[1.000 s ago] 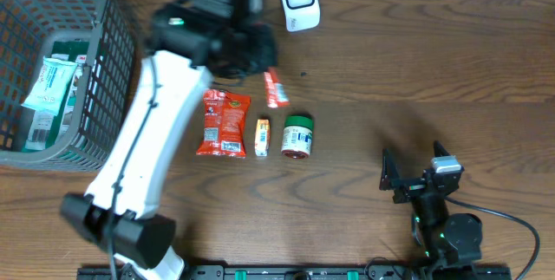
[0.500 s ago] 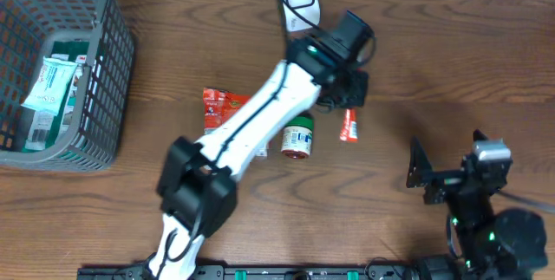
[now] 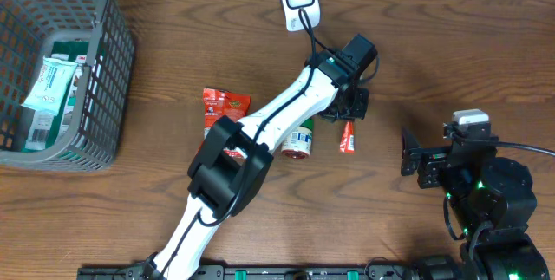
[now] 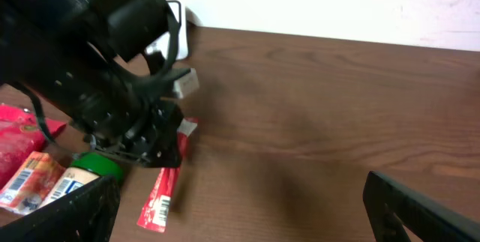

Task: Scan the item barcode
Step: 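Lift the red-white stick packet from the basket toward the scanner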

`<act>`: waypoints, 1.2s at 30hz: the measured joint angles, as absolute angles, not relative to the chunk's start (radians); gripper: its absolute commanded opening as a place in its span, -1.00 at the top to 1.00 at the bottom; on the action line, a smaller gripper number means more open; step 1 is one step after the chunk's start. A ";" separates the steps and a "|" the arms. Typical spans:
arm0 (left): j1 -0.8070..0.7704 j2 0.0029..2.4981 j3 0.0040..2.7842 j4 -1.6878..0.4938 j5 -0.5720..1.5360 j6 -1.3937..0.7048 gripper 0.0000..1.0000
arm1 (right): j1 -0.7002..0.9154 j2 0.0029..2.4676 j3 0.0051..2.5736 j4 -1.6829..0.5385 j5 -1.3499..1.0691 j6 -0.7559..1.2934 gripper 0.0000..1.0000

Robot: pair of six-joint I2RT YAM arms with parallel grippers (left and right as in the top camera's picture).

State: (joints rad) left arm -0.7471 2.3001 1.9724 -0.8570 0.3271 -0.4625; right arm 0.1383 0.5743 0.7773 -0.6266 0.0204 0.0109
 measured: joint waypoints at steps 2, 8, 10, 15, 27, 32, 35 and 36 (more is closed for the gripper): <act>-0.747 2.322 1.972 -0.857 0.327 -0.463 0.85 | 0.138 0.575 0.777 -0.628 0.020 0.011 -0.99; -0.747 2.341 1.972 -0.854 0.327 -0.463 0.30 | 0.138 0.575 0.777 -0.633 0.019 0.010 -0.98; -0.747 2.341 1.972 -0.856 0.327 -0.457 -0.10 | 0.138 0.575 0.777 -0.633 0.019 0.010 -0.98; -0.746 2.341 1.972 -0.867 0.329 -0.440 -0.24 | 0.138 0.575 0.777 -0.632 0.019 0.010 -0.99; -0.737 2.323 1.975 -0.857 0.331 -0.397 0.85 | 0.138 0.575 0.777 -0.632 0.019 0.010 -0.99; -0.749 2.323 1.975 -0.846 0.288 -0.384 0.86 | 0.138 0.575 0.777 -0.632 0.019 0.010 -0.99; -0.751 2.323 1.972 -0.841 0.237 -0.383 0.85 | 0.138 0.575 0.777 -0.634 0.019 0.008 -0.99; -0.751 2.323 1.969 -0.835 0.222 -0.383 0.86 | 0.138 0.575 0.777 -0.635 0.019 0.007 -0.98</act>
State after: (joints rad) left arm -0.7509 2.3226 1.9690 -0.8349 0.2222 -0.3828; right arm 0.1383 0.5747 0.7773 -0.6353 0.0189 0.0071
